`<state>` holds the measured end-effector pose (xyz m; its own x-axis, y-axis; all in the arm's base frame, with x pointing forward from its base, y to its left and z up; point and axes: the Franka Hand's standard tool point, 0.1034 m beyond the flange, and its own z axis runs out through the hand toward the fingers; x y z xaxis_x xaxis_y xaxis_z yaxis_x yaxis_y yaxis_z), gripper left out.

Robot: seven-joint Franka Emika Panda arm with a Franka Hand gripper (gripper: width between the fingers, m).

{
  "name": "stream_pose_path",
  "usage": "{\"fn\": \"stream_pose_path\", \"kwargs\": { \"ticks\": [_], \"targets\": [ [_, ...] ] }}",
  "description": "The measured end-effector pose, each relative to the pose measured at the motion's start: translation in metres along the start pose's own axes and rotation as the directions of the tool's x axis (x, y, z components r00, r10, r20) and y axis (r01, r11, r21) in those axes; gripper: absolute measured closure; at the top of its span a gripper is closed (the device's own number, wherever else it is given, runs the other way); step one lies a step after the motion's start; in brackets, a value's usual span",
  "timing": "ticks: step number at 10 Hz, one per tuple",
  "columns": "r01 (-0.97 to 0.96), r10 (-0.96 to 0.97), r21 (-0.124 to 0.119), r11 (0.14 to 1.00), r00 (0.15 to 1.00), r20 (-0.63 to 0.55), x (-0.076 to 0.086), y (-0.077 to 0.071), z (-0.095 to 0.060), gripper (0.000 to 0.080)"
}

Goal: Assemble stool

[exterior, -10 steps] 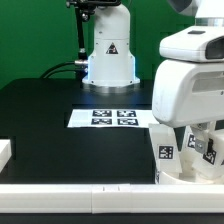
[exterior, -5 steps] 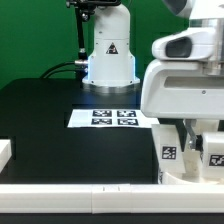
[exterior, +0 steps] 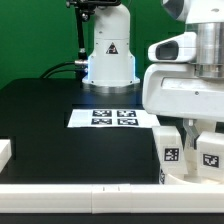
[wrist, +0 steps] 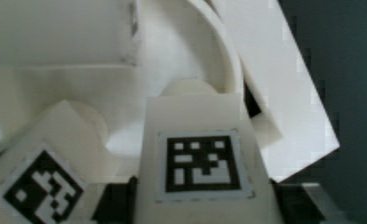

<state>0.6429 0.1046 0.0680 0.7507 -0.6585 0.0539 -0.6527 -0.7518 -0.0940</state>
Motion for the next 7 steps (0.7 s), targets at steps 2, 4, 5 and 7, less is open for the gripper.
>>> {"fn": "stream_pose_path", "kwargs": {
  "ticks": [2, 4, 5, 7],
  "targets": [
    [-0.4, 0.399, 0.022, 0.916, 0.917, 0.012, -0.0027, 0.0005, 0.0014, 0.0466],
    [-0.495, 0.495, 0.027, 0.868, 0.869, 0.024, -0.0031, 0.0013, 0.0014, 0.0465],
    [-0.526, 0.525, 0.026, 0.85, 0.851, 0.026, -0.0032, 0.0013, 0.0014, 0.0465],
    [-0.617, 0.616, 0.023, 0.787, 0.787, 0.031, -0.0034, 0.0013, 0.0016, 0.0465]
  ]
}}
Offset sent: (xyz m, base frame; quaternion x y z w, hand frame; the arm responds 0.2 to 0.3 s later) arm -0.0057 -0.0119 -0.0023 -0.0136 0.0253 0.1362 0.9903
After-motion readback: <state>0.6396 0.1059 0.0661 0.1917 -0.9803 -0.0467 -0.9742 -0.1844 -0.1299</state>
